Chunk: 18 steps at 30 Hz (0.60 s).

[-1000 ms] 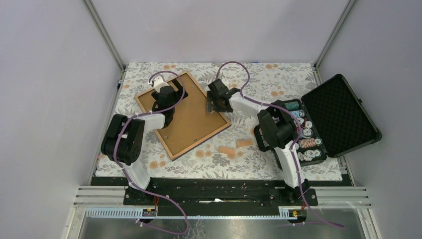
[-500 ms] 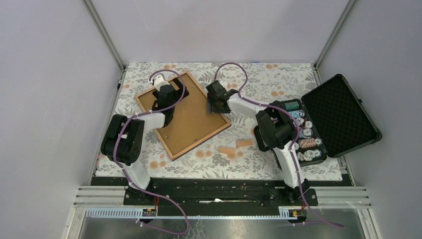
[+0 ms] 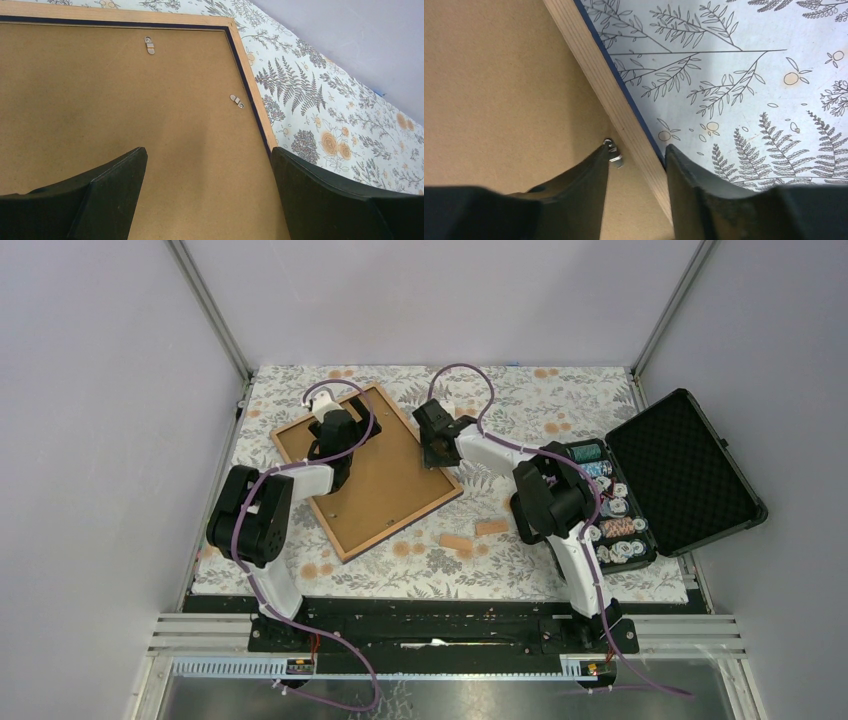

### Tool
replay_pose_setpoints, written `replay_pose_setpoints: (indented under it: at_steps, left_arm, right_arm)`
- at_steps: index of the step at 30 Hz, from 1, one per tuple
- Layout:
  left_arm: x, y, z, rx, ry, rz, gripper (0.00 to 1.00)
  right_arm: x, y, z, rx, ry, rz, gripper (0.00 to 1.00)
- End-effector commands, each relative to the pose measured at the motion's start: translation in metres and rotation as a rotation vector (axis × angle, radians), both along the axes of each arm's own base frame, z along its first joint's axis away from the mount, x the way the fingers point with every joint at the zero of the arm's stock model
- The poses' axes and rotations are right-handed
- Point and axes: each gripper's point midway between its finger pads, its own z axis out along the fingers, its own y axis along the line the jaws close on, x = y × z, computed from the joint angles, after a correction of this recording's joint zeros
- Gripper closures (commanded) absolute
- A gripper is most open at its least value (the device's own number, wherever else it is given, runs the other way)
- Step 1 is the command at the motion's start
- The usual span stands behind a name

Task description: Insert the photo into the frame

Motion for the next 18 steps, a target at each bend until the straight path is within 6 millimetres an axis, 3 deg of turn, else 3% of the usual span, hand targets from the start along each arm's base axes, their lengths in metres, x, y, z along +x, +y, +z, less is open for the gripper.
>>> replay_pose_setpoints:
  at_steps: [1, 12, 15, 18]
  left_arm:
    - [0.010, -0.001, 0.018, -0.001, -0.050, -0.001, 0.01]
    - [0.008, 0.001, 0.020, 0.003, -0.051, 0.008, 0.01]
    - [0.006, 0.003, 0.023, 0.005, -0.060, 0.011, 0.01]
    - [0.002, 0.005, 0.028, 0.004, -0.075, 0.016, 0.01]
  right_arm:
    - [-0.005, -0.003, 0.004, -0.067, 0.003, 0.022, 0.56]
    - [-0.001, -0.002, 0.000, -0.083, -0.006, 0.045, 0.89]
    - [0.000, -0.003, 0.011, -0.064, -0.045, 0.056, 0.88]
    - [0.003, -0.006, 0.023, -0.066, -0.107, 0.087, 0.74]
